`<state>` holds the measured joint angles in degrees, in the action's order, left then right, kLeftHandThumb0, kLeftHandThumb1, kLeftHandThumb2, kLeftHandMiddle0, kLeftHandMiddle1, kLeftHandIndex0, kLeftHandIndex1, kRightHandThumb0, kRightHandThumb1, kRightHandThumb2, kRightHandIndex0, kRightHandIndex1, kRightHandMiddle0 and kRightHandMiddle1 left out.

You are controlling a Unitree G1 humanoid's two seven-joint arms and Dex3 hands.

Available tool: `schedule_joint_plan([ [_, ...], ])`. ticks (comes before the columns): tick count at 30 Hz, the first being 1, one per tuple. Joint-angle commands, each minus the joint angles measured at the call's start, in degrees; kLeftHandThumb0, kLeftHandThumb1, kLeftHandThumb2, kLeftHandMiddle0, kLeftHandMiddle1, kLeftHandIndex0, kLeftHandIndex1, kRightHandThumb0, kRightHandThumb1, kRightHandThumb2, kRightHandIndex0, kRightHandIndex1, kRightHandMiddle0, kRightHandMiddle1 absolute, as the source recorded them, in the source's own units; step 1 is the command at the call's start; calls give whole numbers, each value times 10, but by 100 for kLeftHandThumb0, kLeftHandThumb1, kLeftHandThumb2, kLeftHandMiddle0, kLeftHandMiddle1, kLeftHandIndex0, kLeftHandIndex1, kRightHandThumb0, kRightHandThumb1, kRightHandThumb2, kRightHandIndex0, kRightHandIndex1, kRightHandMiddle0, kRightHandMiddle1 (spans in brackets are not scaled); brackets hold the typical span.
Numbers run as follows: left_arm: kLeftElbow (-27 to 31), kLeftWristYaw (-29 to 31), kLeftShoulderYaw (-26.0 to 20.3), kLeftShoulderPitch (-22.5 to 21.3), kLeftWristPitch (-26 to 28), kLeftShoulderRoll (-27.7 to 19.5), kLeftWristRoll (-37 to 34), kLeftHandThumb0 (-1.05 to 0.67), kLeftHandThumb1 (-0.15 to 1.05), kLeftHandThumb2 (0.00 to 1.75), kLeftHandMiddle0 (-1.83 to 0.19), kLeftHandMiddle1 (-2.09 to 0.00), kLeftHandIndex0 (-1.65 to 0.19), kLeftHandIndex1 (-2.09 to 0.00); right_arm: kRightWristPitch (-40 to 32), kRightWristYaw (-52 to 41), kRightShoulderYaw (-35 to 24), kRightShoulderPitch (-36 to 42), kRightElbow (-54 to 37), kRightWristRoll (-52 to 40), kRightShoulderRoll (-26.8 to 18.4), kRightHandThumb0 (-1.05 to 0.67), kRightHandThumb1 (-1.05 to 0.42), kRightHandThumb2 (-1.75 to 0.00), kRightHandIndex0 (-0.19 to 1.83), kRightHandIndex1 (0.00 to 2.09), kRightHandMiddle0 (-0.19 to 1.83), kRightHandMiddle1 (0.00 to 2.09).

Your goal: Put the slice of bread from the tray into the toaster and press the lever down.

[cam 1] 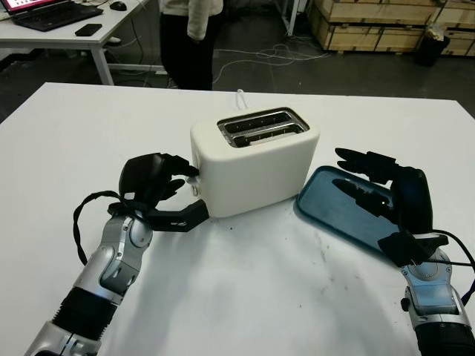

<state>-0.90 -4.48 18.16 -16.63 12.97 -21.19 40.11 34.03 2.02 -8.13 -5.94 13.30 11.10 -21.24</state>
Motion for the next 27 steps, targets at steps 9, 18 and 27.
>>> schedule_joint_plan([
  [9,-132,184,177,21,15,76,1,3,79,0,-98,-61,-122,-1,-3,1,-7,7,-4,10,-12,-28,-82,0,106,0,96,0],
  [18,-117,193,179,21,31,70,-9,1,82,1,-96,-67,-119,0,-3,5,-5,5,-4,14,-9,-29,-80,0,106,0,96,0],
  [27,-75,198,180,14,35,61,-4,1,82,0,-88,-72,-120,-1,-4,4,-4,5,-3,12,-7,-28,-80,0,106,0,96,0],
])
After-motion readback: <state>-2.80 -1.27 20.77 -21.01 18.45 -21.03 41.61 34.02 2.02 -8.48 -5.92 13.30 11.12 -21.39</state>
